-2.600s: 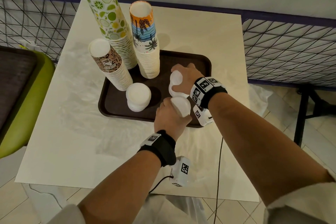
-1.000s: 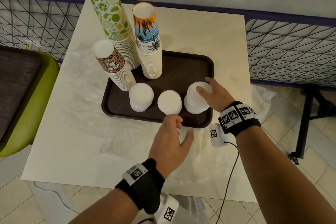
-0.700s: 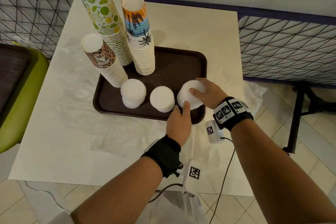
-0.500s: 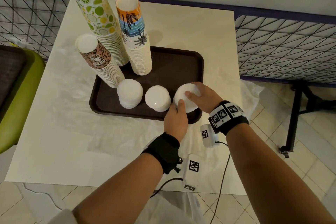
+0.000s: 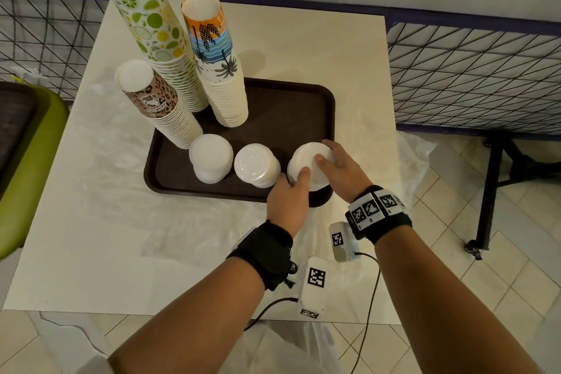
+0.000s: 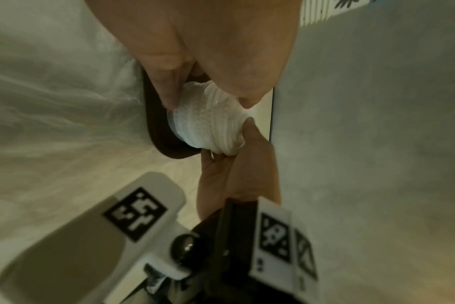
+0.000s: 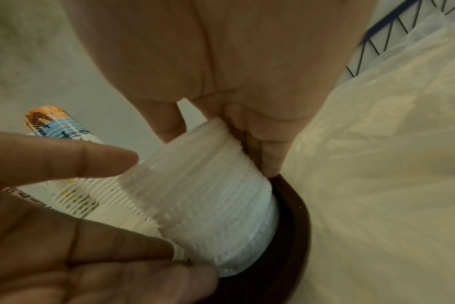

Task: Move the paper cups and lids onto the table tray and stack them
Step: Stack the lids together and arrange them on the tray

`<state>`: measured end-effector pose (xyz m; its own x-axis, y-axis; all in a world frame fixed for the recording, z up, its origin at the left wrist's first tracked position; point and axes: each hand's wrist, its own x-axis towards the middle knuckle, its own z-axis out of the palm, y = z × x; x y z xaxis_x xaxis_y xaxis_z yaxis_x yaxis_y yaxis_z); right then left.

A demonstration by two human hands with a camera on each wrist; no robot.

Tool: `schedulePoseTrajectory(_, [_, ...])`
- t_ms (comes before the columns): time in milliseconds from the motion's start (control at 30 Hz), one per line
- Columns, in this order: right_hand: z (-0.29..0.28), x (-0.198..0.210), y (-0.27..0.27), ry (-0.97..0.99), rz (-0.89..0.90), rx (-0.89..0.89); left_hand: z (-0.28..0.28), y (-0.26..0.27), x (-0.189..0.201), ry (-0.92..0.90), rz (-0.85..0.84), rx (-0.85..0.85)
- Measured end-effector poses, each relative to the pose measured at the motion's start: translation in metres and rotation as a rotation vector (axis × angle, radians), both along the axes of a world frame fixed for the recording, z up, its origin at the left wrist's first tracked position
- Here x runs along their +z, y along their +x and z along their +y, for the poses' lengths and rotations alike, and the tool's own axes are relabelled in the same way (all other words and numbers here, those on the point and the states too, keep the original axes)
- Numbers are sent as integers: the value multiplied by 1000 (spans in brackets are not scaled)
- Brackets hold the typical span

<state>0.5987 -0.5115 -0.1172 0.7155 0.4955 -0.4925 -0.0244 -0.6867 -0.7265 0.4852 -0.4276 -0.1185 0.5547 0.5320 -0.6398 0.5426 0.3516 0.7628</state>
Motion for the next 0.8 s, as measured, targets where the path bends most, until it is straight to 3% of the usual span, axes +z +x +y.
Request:
schedulePoseTrajectory(367, [4,3,-2,-64,-38,49,10,1,-3,-92,6,-36])
schedulePoseTrajectory(567, [11,9,-5,-77,-56,77,13,-1,-10,-46,25,-48])
schedulePoseTrajectory(800, [10,12,-5,-5,5,-23,15,-5,10,-160,-4,-56])
